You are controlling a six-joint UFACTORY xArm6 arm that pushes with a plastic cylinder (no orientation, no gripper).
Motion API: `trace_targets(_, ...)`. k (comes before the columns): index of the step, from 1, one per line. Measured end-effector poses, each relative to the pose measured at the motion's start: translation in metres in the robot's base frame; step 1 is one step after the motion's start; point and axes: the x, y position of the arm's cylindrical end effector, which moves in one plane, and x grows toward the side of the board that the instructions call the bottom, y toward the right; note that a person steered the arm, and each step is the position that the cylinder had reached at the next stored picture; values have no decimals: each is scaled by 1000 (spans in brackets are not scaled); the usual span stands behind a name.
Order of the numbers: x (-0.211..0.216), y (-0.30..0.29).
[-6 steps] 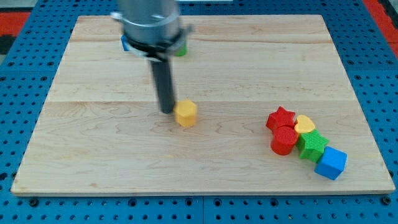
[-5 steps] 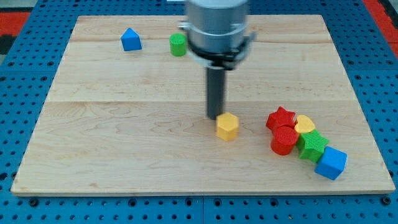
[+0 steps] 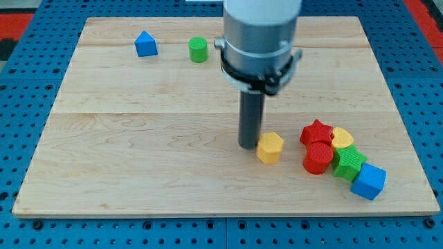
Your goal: Push the yellow hexagon and the green circle to the group of blocks
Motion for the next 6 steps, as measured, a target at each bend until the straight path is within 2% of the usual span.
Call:
trace_targets(1,1,23)
trace_targets(3,-138,-124)
trace_targets(4,-195,-159)
trace_targets(6,-233,-121)
